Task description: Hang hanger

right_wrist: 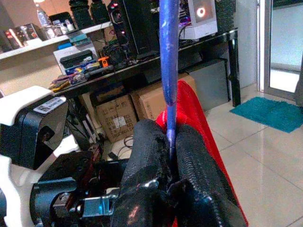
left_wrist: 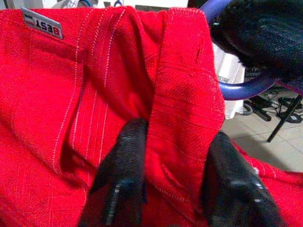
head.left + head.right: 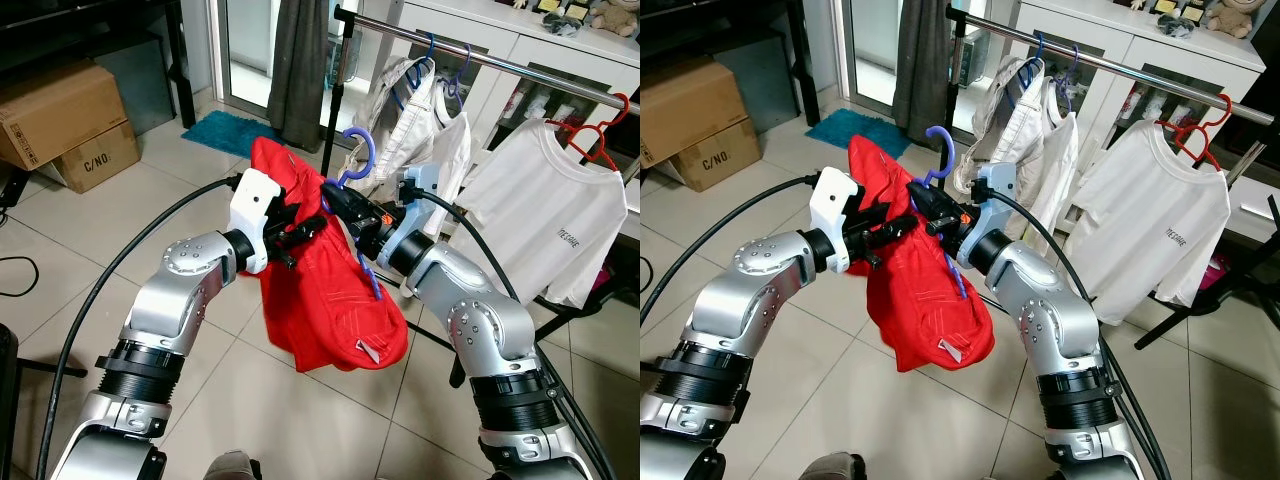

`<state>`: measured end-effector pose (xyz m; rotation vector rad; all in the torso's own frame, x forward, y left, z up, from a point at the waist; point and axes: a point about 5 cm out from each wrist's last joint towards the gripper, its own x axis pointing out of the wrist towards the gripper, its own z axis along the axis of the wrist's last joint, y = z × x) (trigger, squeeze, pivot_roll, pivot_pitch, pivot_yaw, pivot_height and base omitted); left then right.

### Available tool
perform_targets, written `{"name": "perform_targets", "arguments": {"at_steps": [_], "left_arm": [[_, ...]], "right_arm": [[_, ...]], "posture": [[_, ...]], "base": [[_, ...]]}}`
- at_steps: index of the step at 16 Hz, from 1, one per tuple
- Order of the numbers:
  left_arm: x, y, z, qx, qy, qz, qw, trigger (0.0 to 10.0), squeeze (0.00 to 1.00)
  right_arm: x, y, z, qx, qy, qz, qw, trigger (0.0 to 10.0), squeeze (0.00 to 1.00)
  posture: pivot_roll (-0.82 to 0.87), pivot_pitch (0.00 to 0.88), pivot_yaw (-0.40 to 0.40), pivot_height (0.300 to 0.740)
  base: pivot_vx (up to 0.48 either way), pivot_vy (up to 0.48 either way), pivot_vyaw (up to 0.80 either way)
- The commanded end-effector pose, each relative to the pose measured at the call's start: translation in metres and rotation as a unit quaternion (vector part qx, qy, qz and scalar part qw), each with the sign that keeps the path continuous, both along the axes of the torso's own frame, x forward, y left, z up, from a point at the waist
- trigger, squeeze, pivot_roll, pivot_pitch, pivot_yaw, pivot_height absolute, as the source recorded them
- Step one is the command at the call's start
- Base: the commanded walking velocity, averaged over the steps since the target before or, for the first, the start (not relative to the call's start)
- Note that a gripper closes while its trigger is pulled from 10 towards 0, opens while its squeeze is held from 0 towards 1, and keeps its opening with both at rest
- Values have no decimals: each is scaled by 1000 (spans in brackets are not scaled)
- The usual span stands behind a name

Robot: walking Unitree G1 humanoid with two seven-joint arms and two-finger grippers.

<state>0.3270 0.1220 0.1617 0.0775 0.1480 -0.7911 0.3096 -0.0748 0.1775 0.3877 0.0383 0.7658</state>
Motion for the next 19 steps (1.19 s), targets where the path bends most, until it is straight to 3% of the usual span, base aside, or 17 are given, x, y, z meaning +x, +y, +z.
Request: {"name": "perform_targets", "arguments": {"at_steps": [1, 7, 9, 11, 15, 17, 18, 19], "left_arm": [[2, -3, 6, -6, -3, -8, 1000, 0, 0], [2, -2, 5, -14, -1, -6, 1000, 0, 0], [0, -1, 8, -26, -6, -2, 1000, 0, 0], [-3, 3, 7, -39, -4, 8, 999, 0, 0], [-6, 6, 2, -48, 2, 27, 998, 0, 0], [-3, 11, 0, -44, -3, 64, 997, 0, 0], [3, 23, -3, -33, -7, 133, 990, 0, 0], [5, 28, -6, -26, -4, 165, 986, 0, 0]], "right_arm": [[-1, -5, 7, 2, -17, -1, 1000, 10000, 0], [-1, -5, 6, -1, -12, -3, 1000, 10000, 0], [10, -14, -12, -47, 43, -65, 996, 10000, 0], [23, -39, -37, -89, 123, -180, 972, 10000, 0], [25, -55, -51, -98, 170, -238, 951, 10000, 0], [27, -68, -61, -126, 202, -298, 924, 10000, 0], [29, -82, -67, -149, 217, -361, 894, 10000, 0], [30, -90, -67, -156, 219, -400, 876, 10000, 0]], "posture": [[40, 0, -94, 740], [37, 0, -98, 740], [36, 0, -101, 740], [38, 0, -111, 740], [33, 0, -122, 740], [32, 0, -131, 740], [32, 0, -134, 740], [31, 0, -134, 740]], "base": [[0, 0, 0], [0, 0, 0], [0, 0, 0], [0, 0, 0], [0, 0, 0], [0, 0, 0], [0, 0, 0], [0, 0, 0]]}}
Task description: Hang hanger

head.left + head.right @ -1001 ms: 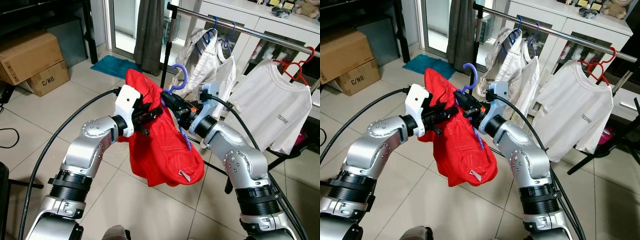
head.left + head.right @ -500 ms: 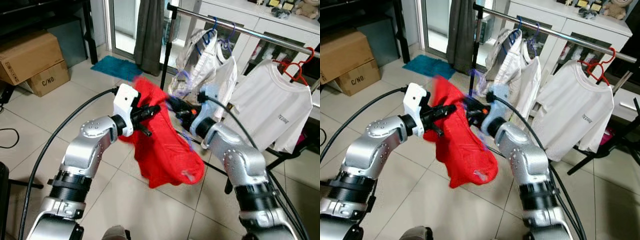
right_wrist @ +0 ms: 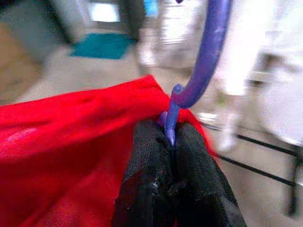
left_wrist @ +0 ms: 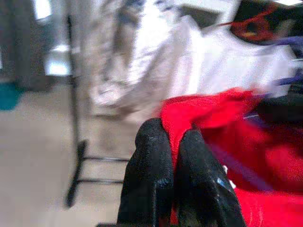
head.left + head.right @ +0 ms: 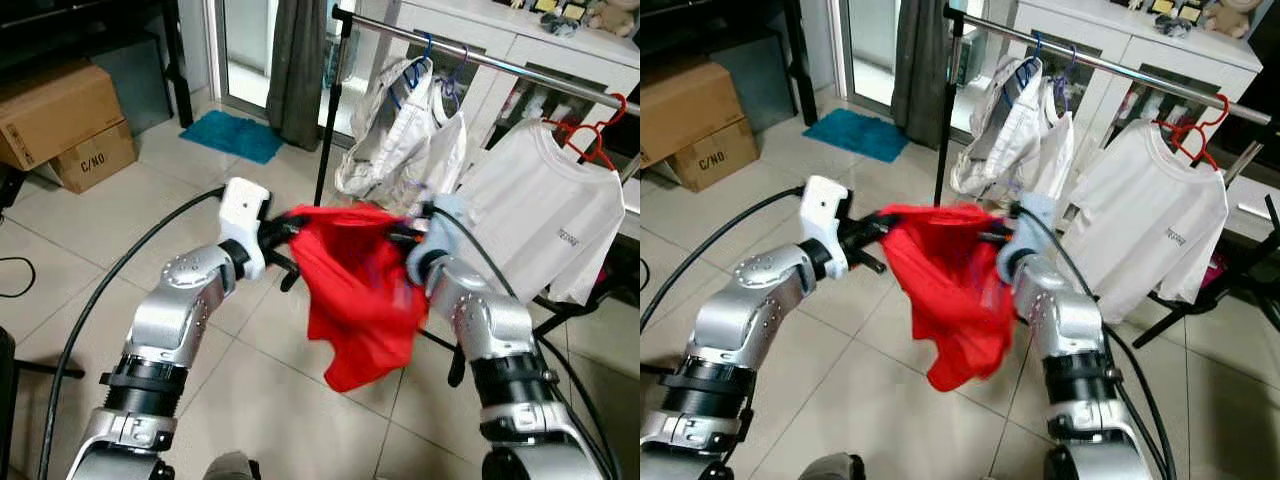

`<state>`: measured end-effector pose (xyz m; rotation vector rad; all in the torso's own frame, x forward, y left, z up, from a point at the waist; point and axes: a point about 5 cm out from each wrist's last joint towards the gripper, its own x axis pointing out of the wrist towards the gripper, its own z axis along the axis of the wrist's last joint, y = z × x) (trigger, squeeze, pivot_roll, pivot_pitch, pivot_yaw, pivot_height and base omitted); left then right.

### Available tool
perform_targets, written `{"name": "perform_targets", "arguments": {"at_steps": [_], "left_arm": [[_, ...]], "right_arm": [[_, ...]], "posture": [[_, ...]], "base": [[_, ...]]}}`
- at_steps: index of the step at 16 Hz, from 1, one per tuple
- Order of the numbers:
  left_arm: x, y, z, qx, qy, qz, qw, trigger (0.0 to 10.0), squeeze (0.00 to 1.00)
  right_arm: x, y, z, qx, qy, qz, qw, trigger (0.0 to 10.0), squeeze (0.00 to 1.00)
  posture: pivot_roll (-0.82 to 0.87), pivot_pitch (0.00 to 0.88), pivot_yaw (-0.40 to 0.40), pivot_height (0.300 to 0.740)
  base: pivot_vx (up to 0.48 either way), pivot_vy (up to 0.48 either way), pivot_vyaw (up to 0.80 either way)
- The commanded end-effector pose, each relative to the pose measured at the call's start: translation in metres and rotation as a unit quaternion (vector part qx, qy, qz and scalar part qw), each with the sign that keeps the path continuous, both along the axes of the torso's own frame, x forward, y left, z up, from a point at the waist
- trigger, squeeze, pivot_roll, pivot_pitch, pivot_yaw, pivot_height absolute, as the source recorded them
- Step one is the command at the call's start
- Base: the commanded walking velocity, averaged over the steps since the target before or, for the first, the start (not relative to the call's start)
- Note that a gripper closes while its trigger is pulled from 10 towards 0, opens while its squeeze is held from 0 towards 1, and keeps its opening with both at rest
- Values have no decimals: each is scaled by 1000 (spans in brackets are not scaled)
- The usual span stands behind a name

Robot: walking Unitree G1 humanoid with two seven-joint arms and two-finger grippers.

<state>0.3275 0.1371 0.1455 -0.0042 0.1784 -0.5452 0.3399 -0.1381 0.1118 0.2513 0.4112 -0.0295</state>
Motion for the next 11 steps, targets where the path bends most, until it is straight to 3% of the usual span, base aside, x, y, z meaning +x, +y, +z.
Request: {"name": "perform_targets", "arguments": {"at_steps": [1, 2, 4, 6, 7, 8, 9, 10, 11], "left_arm": [[4, 13, 8, 9, -23, 46, 999, 0, 0], [3, 12, 7, 10, -19, 44, 999, 0, 0], [-9, -10, 0, 15, 1, -22, 1000, 0, 0], [-15, -19, -1, 12, 4, -49, 999, 0, 0], [-22, -30, -3, 8, 5, -90, 996, 0, 0], [-28, -39, -5, 9, 4, -122, 992, 0, 0], [-27, -40, -6, 15, 3, -117, 993, 0, 0], [-25, -39, -7, 26, 5, -111, 993, 10000, 0], [-25, -36, -7, 32, 6, -115, 993, 10000, 1000]], "right_arm": [[0, -29, 0, -34, 3, -74, 997, 10000, 0], [0, -31, 0, -39, 2, -86, 995, 10000, 0], [1, -44, 5, -60, -12, -132, 989, 10000, 0], [2, -45, 6, -51, -13, -135, 989, 10000, 0], [5, -39, 8, -15, -25, -125, 992, 10000, 0], [8, -23, 18, 27, -61, -75, 995, 10000, 0], [9, -16, 23, 37, -76, -54, 995, 10000, 0], [9, -3, 32, 75, -104, -10, 992, 10000, 0], [8, 2, 36, 92, -121, 18, 988, 10000, 0]], "posture": [[30, 0, -135, 740], [30, 0, -135, 740], [28, 0, -135, 740], [28, 0, -134, 740], [28, 0, -134, 740], [28, 0, -134, 740], [28, 0, -134, 740], [28, 0, -134, 740], [28, 0, -134, 740]], "base": [[0, 0, 0], [0, 0, 0], [0, 0, 0], [0, 0, 0], [0, 0, 0], [0, 0, 0], [0, 0, 0], [0, 0, 0], [0, 0, 0]]}}
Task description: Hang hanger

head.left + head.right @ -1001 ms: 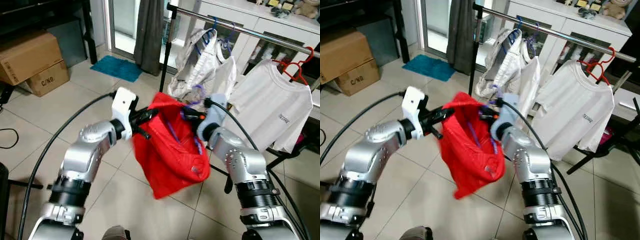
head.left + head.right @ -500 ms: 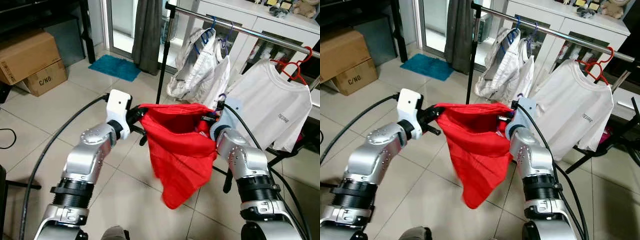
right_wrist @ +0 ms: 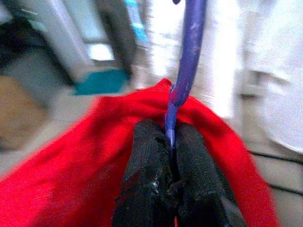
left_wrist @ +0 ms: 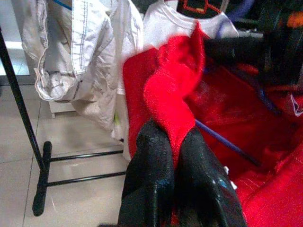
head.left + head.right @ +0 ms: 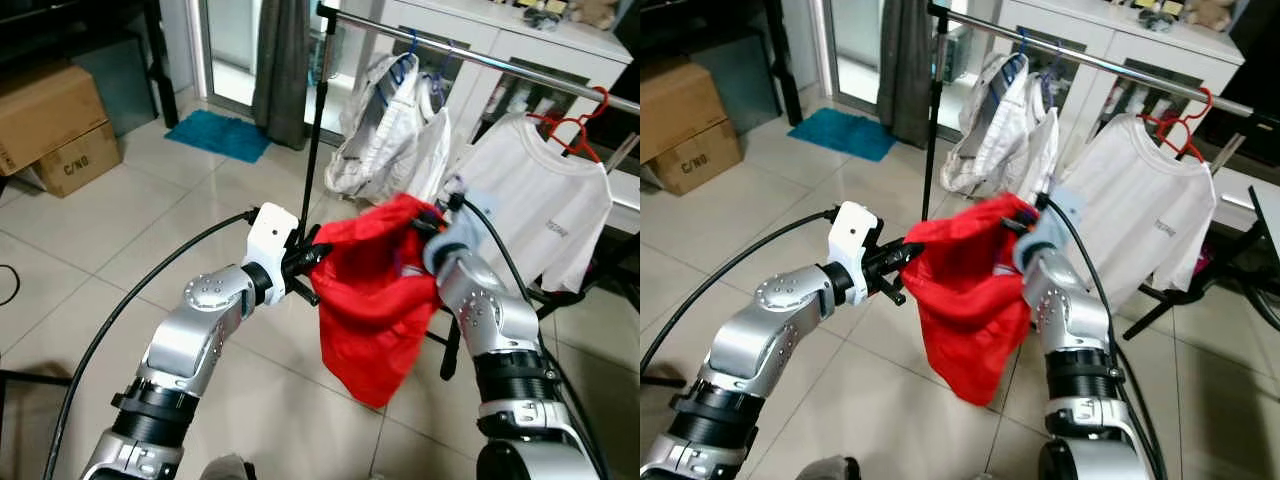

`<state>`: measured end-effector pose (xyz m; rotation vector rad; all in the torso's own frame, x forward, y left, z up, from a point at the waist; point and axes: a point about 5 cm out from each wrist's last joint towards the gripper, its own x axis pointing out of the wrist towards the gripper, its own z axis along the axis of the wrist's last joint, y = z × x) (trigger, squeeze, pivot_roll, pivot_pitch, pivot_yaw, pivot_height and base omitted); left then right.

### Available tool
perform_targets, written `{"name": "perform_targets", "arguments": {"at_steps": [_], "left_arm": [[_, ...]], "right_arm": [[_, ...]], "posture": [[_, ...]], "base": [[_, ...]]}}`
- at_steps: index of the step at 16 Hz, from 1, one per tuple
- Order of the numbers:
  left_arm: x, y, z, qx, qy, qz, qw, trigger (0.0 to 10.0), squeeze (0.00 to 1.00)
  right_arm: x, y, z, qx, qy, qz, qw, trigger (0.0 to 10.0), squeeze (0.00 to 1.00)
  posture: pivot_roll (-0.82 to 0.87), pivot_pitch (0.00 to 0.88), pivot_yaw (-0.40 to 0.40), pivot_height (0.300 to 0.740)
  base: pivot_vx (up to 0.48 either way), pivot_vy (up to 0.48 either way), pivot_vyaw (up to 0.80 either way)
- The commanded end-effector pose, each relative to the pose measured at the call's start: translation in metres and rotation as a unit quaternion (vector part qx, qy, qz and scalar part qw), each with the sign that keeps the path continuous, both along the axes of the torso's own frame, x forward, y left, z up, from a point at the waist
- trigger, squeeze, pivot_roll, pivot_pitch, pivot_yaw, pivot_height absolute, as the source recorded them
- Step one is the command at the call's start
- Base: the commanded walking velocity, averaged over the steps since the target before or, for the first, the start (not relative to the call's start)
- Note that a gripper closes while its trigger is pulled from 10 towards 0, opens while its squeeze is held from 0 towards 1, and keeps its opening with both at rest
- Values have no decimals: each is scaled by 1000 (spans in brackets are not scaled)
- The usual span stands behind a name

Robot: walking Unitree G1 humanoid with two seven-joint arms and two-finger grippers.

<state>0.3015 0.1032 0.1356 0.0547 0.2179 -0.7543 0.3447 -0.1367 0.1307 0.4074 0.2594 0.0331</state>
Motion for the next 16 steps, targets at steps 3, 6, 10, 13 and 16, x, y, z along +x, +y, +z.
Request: {"name": "perform_targets", "arguments": {"at_steps": [3, 6, 10, 13, 16], "left_arm": [[-1, 11, -1, 39, -5, -8, 999, 10000, 1000], [-8, 26, 22, -3, -36, -44, 998, 10000, 1000], [-12, 32, 54, -40, -64, -96, 993, 10000, 1000], [5, 40, 66, -11, -93, -52, 994, 10000, 1000], [34, 42, 62, 15, -104, 29, 994, 10000, 0]], "right_arm": [[1, 9, 27, 50, -80, 74, 993, 10000, 0], [-9, 13, 34, 13, -122, 191, 974, 10000, 0], [-12, 15, 28, -44, -118, 212, 969, 10000, 0], [-18, 26, 30, -37, -129, 250, 959, 10000, 0], [-30, 39, 38, -1, -159, 316, 935, 10000, 0]], "posture": [[28, 0, -124, 740], [32, 0, -125, 740], [38, 0, -126, 740], [40, 0, -124, 740], [35, 0, -124, 740]], "base": [[0, 0, 0], [0, 0, 0], [0, 0, 0], [0, 0, 0], [0, 0, 0]]}}
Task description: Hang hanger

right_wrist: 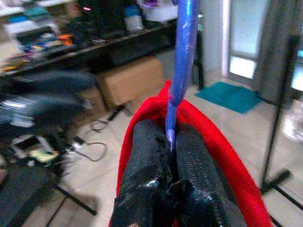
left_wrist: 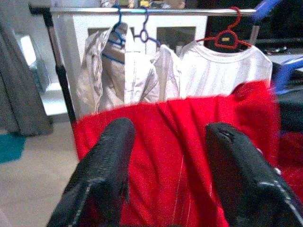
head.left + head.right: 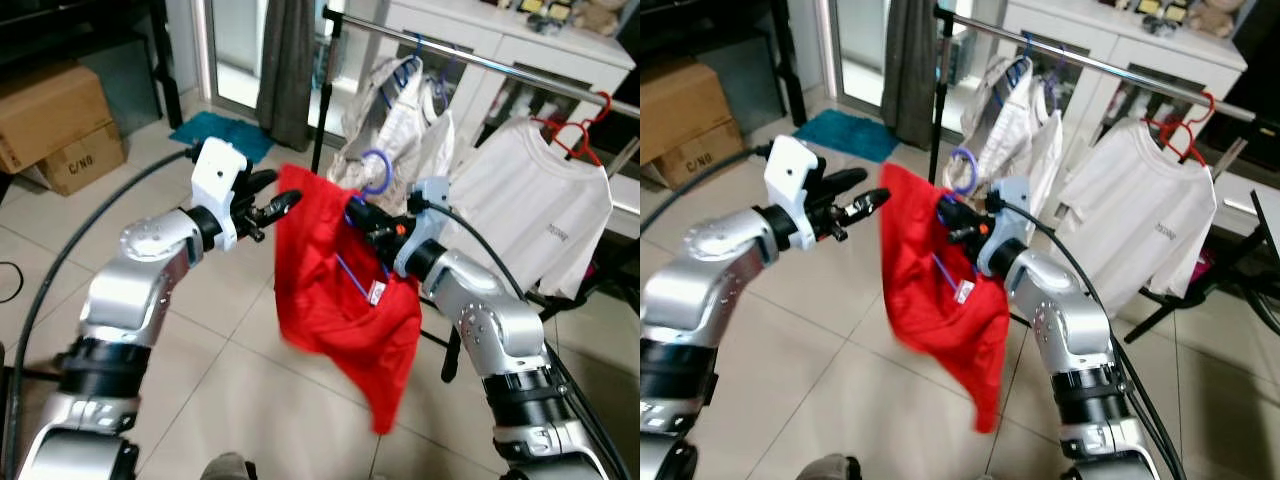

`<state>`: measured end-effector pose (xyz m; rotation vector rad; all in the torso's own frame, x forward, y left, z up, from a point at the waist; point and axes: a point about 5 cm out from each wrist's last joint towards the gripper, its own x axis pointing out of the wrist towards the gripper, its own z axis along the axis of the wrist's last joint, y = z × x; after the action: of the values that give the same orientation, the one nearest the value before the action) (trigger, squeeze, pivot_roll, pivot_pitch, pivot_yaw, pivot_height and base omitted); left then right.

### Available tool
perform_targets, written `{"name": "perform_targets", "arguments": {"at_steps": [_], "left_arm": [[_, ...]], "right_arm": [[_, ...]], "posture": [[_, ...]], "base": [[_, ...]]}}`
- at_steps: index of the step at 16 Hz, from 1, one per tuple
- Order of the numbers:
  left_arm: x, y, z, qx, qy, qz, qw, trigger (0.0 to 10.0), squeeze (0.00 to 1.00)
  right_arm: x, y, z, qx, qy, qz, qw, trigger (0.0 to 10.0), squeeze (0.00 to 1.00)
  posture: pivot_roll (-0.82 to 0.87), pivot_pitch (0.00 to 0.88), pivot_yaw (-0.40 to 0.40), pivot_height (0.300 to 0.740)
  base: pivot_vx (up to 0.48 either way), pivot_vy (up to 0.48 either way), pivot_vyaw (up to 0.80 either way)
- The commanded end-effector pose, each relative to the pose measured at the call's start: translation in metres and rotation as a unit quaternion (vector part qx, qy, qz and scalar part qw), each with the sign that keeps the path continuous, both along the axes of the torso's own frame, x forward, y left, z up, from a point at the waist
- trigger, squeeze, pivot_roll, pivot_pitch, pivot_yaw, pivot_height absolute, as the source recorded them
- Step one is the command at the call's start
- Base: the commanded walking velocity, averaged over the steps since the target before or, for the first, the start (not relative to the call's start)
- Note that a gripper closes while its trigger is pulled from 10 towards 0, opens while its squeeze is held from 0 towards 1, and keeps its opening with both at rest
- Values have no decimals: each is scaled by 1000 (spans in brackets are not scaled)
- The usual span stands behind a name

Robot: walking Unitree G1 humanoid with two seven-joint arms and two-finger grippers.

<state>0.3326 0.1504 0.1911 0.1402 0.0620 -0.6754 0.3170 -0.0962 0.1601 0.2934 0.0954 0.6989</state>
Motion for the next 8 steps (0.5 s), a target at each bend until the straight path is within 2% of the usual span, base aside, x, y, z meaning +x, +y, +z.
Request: {"name": "perform_targets", "arguments": {"at_steps": [1, 3, 7, 8], "left_arm": [[5, -7, 5, 0, -13, -11, 1000, 10000, 0], [10, -12, -1, -2, 3, -32, 999, 10000, 0], [11, -23, -5, -16, 10, -85, 996, 9765, 0], [12, -25, -10, -11, 21, -89, 996, 1922, 0]], "right_arm": [[-5, 0, 10, 13, -20, 23, 999, 10000, 0], [-9, 4, 14, 24, -27, 49, 998, 10000, 0], [-14, 7, 16, 29, -31, 70, 997, 10000, 0], [-16, 9, 16, 31, -31, 79, 996, 10000, 0]], "posture": [[32, 0, -125, 740], [25, 0, -123, 740], [21, 0, -119, 740], [21, 0, -119, 740]], "base": [[0, 0, 0], [0, 0, 0], [0, 0, 0], [0, 0, 0]]}}
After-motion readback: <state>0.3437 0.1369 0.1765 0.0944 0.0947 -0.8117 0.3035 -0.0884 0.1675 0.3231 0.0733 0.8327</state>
